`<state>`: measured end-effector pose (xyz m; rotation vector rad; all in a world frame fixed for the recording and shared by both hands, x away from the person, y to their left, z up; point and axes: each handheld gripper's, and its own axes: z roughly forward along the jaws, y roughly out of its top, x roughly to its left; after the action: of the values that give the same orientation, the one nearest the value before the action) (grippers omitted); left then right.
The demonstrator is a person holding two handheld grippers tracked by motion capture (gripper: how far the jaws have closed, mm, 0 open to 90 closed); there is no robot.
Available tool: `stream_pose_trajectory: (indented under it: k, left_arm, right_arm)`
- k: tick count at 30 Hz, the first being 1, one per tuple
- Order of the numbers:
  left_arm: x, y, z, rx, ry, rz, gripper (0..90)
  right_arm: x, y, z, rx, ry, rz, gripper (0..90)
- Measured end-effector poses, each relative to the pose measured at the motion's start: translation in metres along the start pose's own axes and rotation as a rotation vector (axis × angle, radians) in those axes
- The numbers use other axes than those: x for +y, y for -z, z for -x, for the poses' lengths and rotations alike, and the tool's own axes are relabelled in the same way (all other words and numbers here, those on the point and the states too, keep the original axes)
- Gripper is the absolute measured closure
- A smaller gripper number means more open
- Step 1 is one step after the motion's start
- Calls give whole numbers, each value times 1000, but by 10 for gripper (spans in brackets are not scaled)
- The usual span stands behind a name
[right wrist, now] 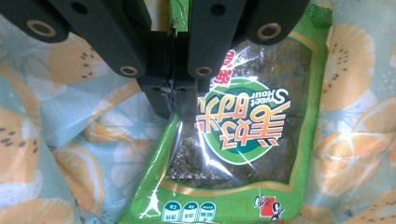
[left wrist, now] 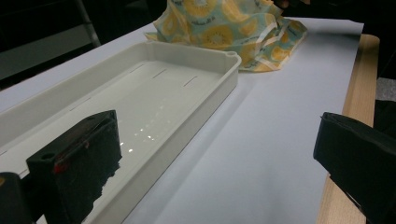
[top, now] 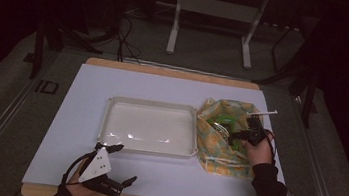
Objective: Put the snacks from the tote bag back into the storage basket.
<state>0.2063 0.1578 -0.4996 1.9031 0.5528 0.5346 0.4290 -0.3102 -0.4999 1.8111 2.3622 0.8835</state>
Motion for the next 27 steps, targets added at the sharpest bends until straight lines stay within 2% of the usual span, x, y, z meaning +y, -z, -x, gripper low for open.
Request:
stream_pose_trajectory:
  k: [4,6,9,10,15,27]
  left_arm:
    - [0,0,0,2,2,2,13]
    - [0,0,0,2,2,2,13]
    - [0,0,0,2,0,2,13]
    - [0,0,0,2,0,1,13]
    - [0,0,0,4,1,2,13]
    - [0,0,0,3,1,2,13]
  right_arm:
    - [1,8,2,31,-21,23,890]
    - [1,10,2,26,-18,28,890]
    - [0,21,3,37,-36,62,891]
    - [0,23,4,44,-37,58,891]
    - [-2,32,5,36,-48,79,890]
    - [-9,51,7,58,-66,130,891]
